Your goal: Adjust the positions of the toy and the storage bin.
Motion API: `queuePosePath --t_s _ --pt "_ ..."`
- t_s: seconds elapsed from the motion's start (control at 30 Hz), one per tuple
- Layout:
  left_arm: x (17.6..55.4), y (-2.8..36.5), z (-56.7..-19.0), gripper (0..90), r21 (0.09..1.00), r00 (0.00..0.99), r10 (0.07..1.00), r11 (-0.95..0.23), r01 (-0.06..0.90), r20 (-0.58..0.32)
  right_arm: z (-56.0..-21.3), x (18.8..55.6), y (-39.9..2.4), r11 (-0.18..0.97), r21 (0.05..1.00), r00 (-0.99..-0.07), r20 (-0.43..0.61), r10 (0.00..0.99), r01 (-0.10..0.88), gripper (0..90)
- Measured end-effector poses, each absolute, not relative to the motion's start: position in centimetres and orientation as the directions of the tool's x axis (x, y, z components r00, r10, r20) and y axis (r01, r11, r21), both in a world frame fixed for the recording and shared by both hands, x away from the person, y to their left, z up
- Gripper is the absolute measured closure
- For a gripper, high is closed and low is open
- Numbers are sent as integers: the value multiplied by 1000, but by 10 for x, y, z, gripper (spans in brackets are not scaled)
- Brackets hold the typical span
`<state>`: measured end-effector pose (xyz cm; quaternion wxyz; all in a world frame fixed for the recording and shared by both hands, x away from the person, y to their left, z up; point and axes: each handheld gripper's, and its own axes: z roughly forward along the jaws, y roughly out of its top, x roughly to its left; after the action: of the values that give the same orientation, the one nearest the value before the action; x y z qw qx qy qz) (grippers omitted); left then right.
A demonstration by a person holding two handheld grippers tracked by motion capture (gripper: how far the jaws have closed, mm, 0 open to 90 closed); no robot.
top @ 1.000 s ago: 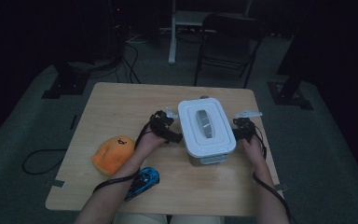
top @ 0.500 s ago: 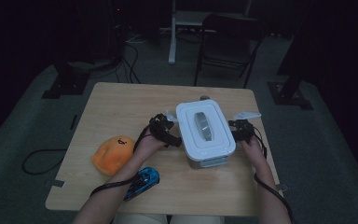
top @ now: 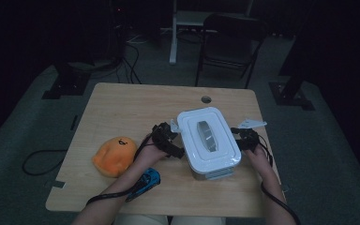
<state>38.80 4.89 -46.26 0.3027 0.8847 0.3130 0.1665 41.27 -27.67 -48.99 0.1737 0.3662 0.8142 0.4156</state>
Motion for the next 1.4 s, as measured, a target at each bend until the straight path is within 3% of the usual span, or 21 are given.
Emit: queuePosePath --t_s 0.77,0.87,1.3,1.4 --pt "326 40 -468 4 666 837 544 -646 373 59 -492 357 -294 393 823 -694 2 720 410 314" --pt "322 43 -472 5 682 846 533 -625 380 17 -494 354 -300 344 815 -649 50 759 466 199" --pt "293 49 -490 5 657 873 488 -651 381 -23 -464 341 -326 244 838 -464 13 886 489 134" --pt "289 48 -494 5 650 883 468 -662 373 -29 -459 340 -327 226 843 -456 25 889 488 134"
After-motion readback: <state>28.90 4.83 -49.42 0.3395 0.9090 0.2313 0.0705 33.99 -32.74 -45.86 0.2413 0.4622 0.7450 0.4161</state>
